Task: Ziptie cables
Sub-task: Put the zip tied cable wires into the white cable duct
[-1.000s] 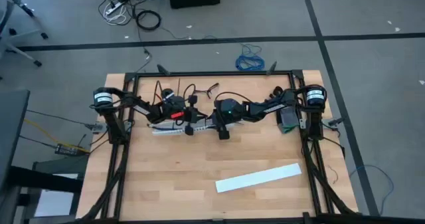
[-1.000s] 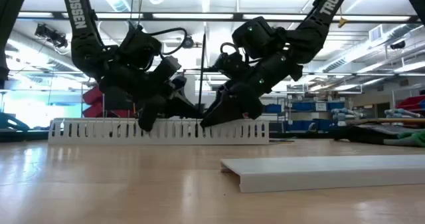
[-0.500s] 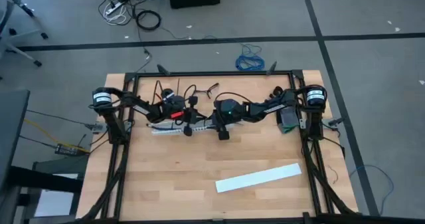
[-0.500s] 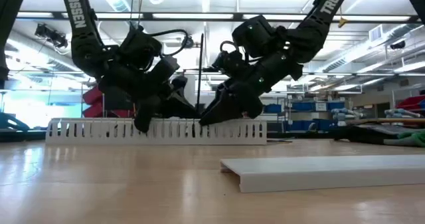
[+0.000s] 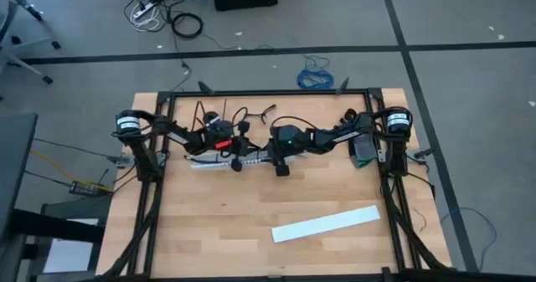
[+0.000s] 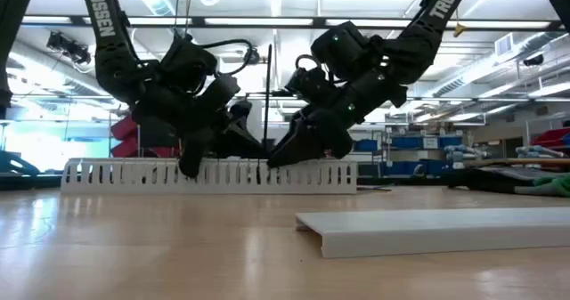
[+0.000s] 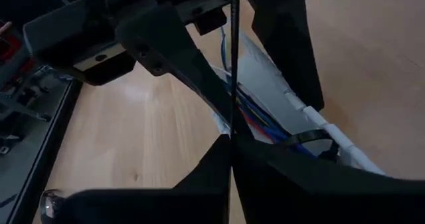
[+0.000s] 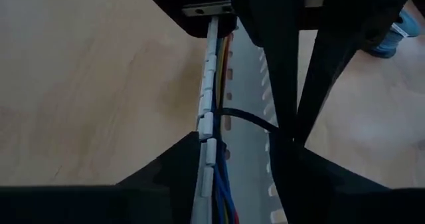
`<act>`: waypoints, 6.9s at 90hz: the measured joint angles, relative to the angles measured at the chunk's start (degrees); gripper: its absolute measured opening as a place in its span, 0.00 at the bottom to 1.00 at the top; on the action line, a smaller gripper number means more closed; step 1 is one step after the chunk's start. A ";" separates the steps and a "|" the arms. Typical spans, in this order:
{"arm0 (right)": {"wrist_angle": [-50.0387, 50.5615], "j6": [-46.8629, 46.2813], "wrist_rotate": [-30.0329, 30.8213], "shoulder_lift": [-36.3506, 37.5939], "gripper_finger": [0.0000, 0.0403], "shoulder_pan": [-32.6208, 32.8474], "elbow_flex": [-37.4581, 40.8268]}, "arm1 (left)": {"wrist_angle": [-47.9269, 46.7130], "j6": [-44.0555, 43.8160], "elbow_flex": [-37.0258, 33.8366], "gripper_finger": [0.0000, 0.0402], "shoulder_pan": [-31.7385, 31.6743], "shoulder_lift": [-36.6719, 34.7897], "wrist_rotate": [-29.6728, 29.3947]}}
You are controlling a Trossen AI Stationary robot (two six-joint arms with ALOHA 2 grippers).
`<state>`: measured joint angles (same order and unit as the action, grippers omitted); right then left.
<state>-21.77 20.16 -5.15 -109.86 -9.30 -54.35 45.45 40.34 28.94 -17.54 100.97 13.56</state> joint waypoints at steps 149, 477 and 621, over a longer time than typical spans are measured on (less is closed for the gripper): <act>5.05 -8.94 5.22 6.59 0.40 8.20 0.13 | -7.62 -2.45 -0.13 0.00 0.05 -9.06 -4.32; 18.28 -5.02 -9.43 2.23 0.00 7.67 0.15 | -1.94 -6.35 0.14 0.00 8.03 -3.13 -0.36; 17.28 -4.90 -9.20 2.21 0.00 8.74 0.15 | -8.08 -12.26 0.14 0.00 11.46 -3.30 -3.58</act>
<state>-4.49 15.27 -14.35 -107.66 -0.56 -54.19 37.38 28.08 29.08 -6.08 97.67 9.98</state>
